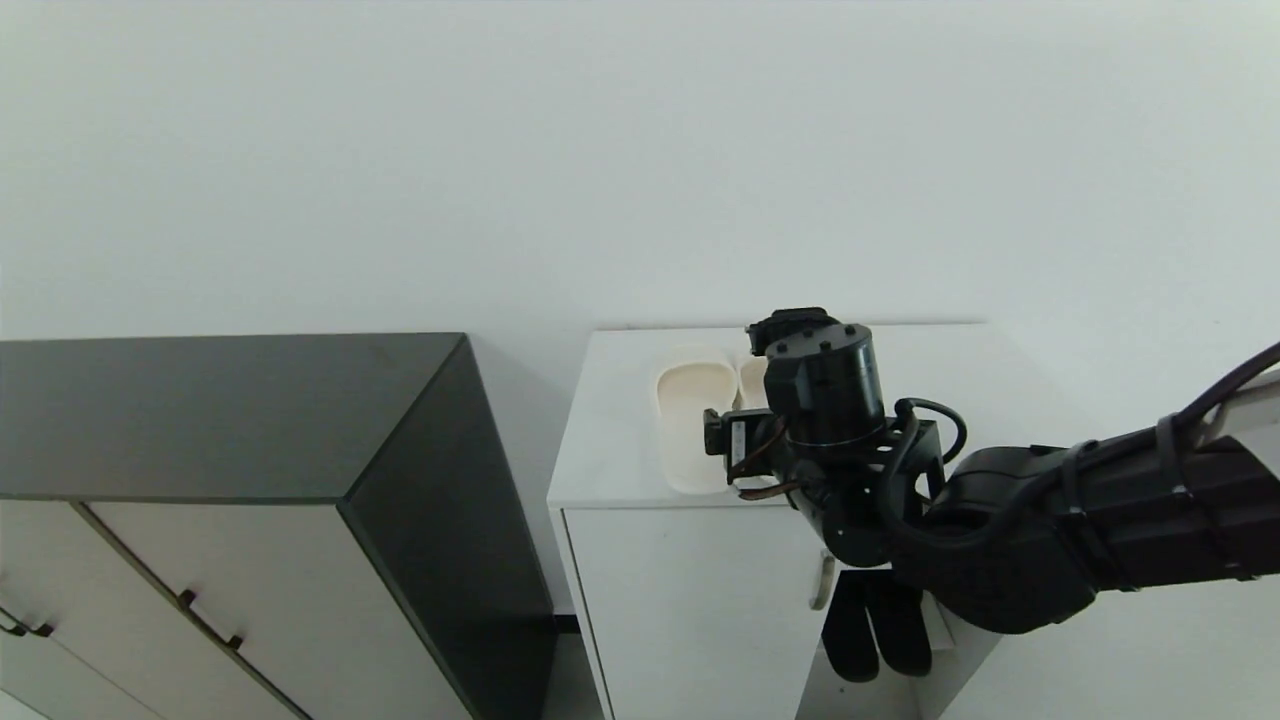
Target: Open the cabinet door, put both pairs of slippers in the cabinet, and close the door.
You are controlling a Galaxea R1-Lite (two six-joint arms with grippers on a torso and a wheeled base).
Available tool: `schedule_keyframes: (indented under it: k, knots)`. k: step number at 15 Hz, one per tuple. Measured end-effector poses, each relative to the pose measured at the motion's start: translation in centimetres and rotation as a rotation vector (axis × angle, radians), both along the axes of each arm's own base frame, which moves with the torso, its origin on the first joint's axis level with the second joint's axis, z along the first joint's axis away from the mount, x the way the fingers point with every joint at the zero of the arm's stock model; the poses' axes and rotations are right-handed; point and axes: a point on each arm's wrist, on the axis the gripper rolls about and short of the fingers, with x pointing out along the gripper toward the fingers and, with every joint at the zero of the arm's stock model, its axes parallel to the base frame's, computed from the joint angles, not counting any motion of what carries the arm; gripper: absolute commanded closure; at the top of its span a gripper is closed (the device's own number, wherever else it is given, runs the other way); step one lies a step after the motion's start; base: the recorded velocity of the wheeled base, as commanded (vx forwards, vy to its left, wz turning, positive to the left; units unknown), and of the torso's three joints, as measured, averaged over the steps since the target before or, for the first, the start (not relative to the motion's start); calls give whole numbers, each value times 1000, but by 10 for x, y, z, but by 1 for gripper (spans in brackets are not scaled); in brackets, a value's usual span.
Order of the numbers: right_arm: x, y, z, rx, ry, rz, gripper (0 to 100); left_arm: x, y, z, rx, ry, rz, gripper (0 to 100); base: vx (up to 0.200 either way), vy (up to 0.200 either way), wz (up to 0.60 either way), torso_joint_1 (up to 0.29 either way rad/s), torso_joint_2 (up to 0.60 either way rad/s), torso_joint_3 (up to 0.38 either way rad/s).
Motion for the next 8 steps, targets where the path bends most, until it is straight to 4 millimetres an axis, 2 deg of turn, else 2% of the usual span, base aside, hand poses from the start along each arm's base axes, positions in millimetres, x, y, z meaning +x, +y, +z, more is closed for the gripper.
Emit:
schedule_keyframes:
  k: [8]
  knots:
    - [36, 12, -19, 34, -26, -3, 0, 0, 0, 0, -2, 0, 0, 100, 0, 0, 0, 0, 0, 0]
